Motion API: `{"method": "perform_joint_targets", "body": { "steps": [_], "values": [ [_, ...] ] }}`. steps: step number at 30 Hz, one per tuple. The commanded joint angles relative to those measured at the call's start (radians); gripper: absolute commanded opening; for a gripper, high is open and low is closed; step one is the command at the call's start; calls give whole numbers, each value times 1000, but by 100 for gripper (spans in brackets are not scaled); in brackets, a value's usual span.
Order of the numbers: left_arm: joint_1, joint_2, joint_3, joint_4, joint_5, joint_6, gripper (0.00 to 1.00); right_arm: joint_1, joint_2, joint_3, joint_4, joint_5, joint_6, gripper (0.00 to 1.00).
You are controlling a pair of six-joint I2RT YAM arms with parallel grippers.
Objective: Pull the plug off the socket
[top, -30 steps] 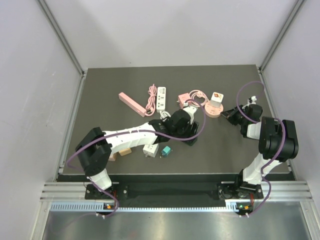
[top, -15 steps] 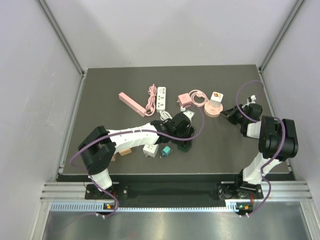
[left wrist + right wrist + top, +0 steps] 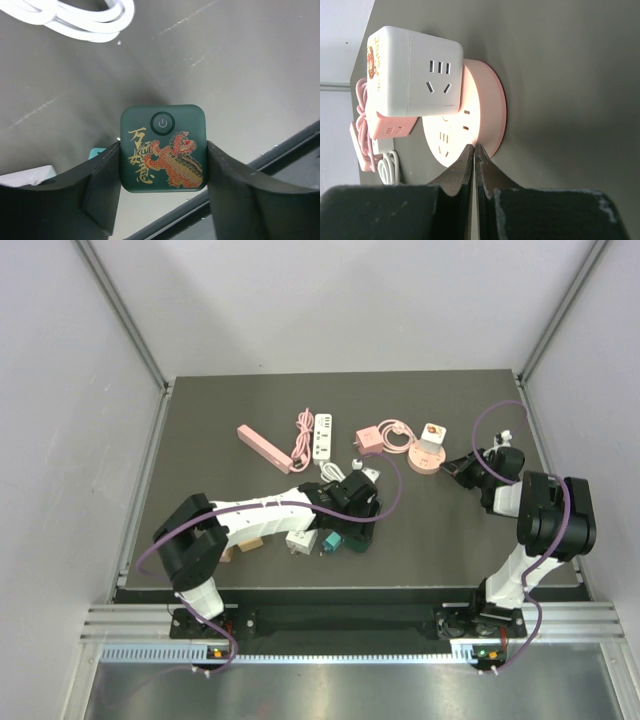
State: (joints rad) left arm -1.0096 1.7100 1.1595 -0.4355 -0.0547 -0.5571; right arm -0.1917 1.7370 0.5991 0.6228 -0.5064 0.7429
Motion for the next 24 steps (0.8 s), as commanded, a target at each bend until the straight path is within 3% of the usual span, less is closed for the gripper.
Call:
{"method": "perform_joint_targets", "body": {
  "steps": [1,3,11,13,17,19,21,23,24],
  "values": [
    [0,-39,43,-46,-65,-6,71,17,29,15,-32,2,-34,0],
    [0,-56,61,-54,-77,11,76,17,27,16,-32,0,-34,0],
    [3,-121,140,-82,-161,62,79,21,24,18,-32,0,-40,2],
    [2,-133,152,-19,-166,97,79,23,21,16,-32,3,-42,4],
    [19,-124,167,188,-117,183,78,24,1,5,-28,14,-46,18],
    [54,-95,178,333,-62,197,70,26,-2,1,-28,19,-48,23],
    [92,-29,201,427,37,201,48,26,-10,-2,-26,19,-51,30],
    [118,55,227,570,106,189,41,28,-14,7,-43,17,-62,36],
    [141,84,255,610,180,181,22,26,-20,10,-55,19,-66,38]
  ]
}}
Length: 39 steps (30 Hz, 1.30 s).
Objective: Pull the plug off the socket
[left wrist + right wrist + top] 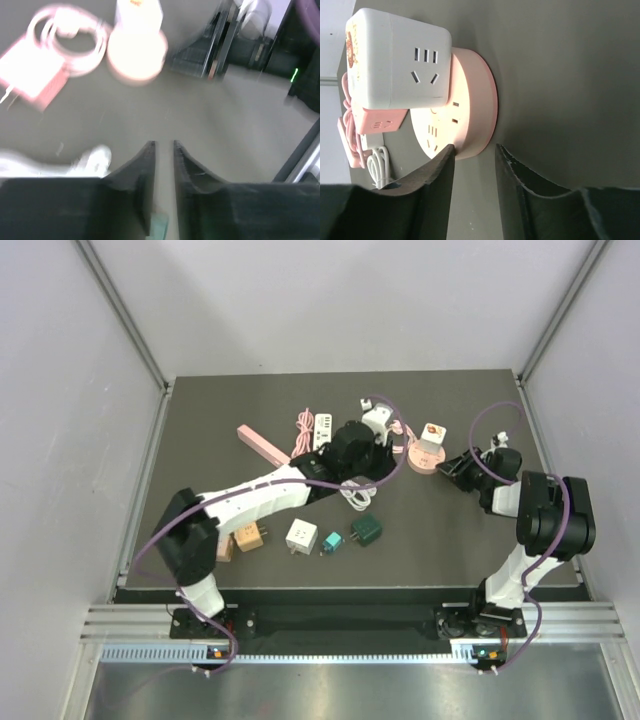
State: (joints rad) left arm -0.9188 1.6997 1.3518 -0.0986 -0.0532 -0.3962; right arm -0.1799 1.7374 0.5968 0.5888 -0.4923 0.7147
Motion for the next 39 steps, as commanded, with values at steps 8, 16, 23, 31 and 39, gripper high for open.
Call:
{"method": "perform_joint_targets", "body": {
  "steps": [8,16,23,31,39],
  "values": [
    [95,458,303,479,328,22,0,34,-243,87,-346,225,-188,64],
    [141,584,297,690,343,-41,0,204,-312,386,-780,733,-343,97],
    [152,649,308,764,424,-156,0,241,-234,503,-781,630,-282,100],
    [152,725,328,771,409,-233,0,342,-116,612,-807,774,-242,100],
    [152,776,328,755,351,-306,0,382,-30,658,-799,817,-248,96]
  ]
}}
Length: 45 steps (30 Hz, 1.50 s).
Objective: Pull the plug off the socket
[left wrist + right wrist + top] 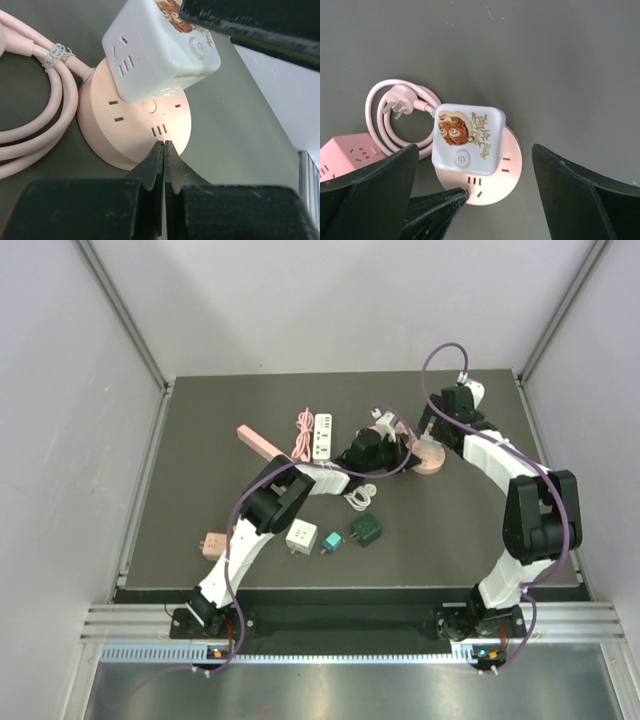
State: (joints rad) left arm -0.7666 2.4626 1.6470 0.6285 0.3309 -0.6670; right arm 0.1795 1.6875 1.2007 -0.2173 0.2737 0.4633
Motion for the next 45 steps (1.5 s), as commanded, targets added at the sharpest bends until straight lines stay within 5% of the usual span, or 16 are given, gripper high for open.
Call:
{"method": "perform_joint_targets", "body": {
  "steps": [1,6,10,16,29,41,45],
  "values": [
    [0,21,36,17,-41,-43,0,26,32,56,16,50,5,93],
    [0,42,59,11,-47,-71,0,38,66,65,32,45,2,84],
    [1,79,77,-6,-59,-111,0,41,83,71,30,48,5,66],
    [0,131,71,17,-92,-213,0,44,101,79,32,56,-5,66],
    [-20,85,56,-193,-204,-158,0,46,152,105,4,58,14,66],
    [-28,101,68,-256,-244,-128,0,58,172,109,1,119,11,31],
    [-28,104,70,-262,-245,-123,0,60,163,114,6,75,26,0]
  ]
}}
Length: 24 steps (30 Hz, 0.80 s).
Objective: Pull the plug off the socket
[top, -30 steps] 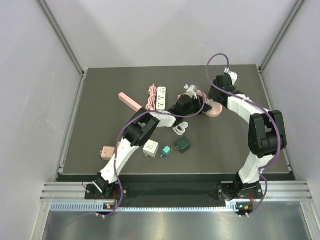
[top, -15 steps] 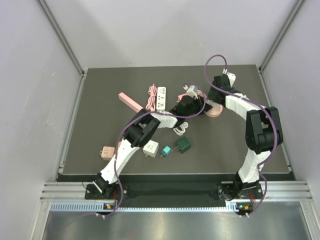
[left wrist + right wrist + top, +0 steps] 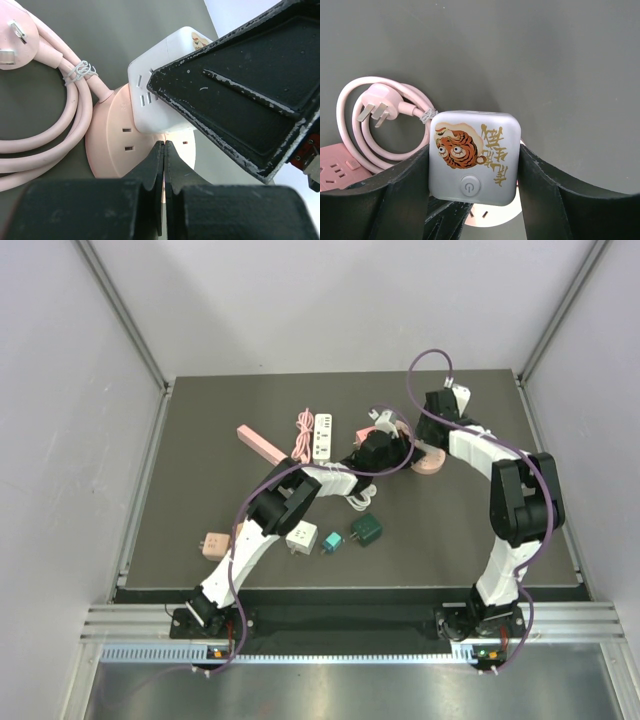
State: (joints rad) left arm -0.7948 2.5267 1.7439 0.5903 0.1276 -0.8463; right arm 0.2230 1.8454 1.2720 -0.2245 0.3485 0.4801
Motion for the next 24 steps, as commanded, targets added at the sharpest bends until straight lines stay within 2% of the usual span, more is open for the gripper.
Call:
{"method": "perform_joint_targets", "body": {
  "steps": [1,6,9,14,16,24],
  "values": [
    [0,40,-30,-224,-49,59,0,15,2,49,10,-6,12,0],
    [0,53,-32,-233,-48,59,0,-22,-8,98,-3,-126,43,0],
    [-1,61,-29,-227,-40,50,0,-59,-21,67,36,-232,57,0],
    [0,50,-34,-238,-66,73,0,-80,-69,-40,97,-227,52,0],
    [0,50,-32,-238,-66,73,0,-76,-80,-39,94,-211,46,0],
    [0,44,-38,-244,-86,79,0,45,-97,35,22,79,-57,0]
  ]
}}
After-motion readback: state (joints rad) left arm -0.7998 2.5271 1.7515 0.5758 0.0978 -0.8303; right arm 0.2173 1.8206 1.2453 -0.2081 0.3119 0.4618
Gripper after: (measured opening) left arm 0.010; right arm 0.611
